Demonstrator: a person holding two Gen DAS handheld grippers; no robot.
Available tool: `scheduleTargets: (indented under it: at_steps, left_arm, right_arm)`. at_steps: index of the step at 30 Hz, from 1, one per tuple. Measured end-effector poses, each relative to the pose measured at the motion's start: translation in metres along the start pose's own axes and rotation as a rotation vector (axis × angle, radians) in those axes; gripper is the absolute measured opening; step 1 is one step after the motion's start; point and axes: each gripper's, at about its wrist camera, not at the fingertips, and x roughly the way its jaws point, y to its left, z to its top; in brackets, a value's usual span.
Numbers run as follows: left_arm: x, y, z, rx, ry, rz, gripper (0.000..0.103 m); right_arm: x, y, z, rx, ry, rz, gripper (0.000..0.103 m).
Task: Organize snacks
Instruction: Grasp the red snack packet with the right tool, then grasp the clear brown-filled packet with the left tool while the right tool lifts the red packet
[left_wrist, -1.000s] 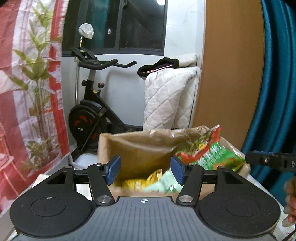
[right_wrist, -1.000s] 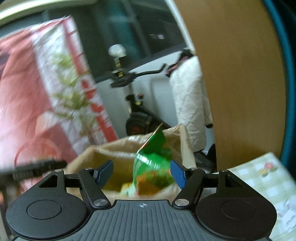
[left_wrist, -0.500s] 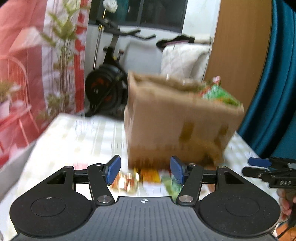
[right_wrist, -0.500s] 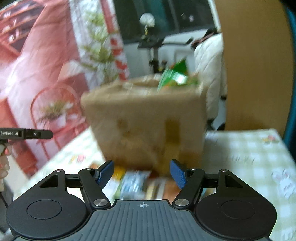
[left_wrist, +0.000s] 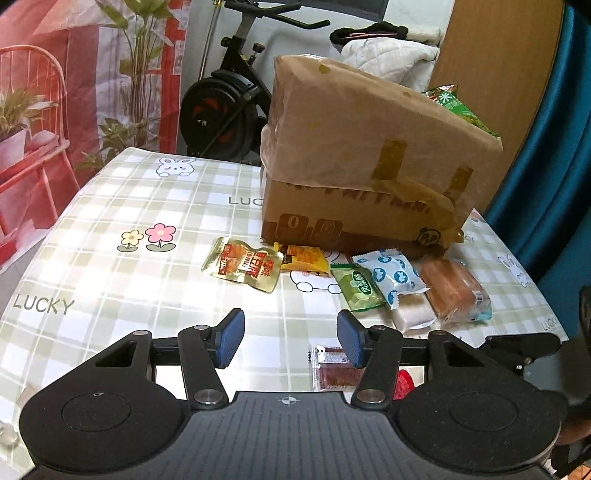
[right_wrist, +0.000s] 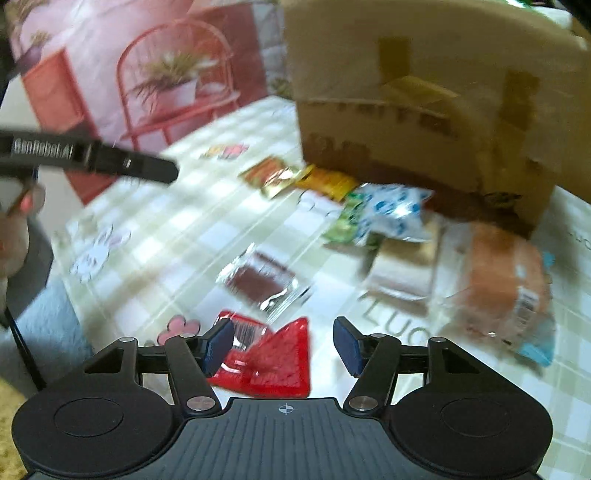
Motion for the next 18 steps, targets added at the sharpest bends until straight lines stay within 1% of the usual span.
scheduleTargets:
  at_steps: [2, 6, 8, 9, 10, 12, 15, 18]
  left_arm:
    - [0.001, 0.001, -0.001, -0.003, 0.002, -0.001, 0.057]
    - [0.008, -0.005, -0.002, 0.0, 0.011, -0.003, 0.057]
    - [0.01, -0.007, -0.003, 0.004, 0.019, -0.005, 0.057]
    - [0.012, -0.007, -0.004, 0.006, 0.023, -0.005, 0.057]
    - [0.014, -0.007, -0.004, 0.008, 0.028, -0.004, 0.057]
    - [0.018, -0.007, -0.005, 0.01, 0.04, -0.004, 0.057]
    - [0.025, -0.008, -0.008, 0.019, 0.062, -0.005, 0.057]
    - [0.035, -0.011, -0.013, 0.047, 0.088, -0.015, 0.057]
  right_arm:
    - [0.002, 0.0, -0.002, -0.01, 0.022, -0.011, 0.055]
    - [0.006, 0.0, -0.006, -0.009, 0.044, -0.026, 0.049]
    - [0.008, 0.0, -0.008, -0.014, 0.037, -0.022, 0.047]
    - [0.007, 0.001, -0.008, -0.023, 0.034, -0.025, 0.044]
    - [0.007, 0.001, -0.009, -0.032, 0.031, -0.03, 0.038]
    - [0.009, -0.002, -0.007, -0.036, 0.032, -0.029, 0.037]
    - [0.012, -0.011, -0.006, 0.0, 0.017, -0.063, 0.037]
    - [0.005, -0.028, -0.008, 0.099, -0.022, -0.105, 0.036]
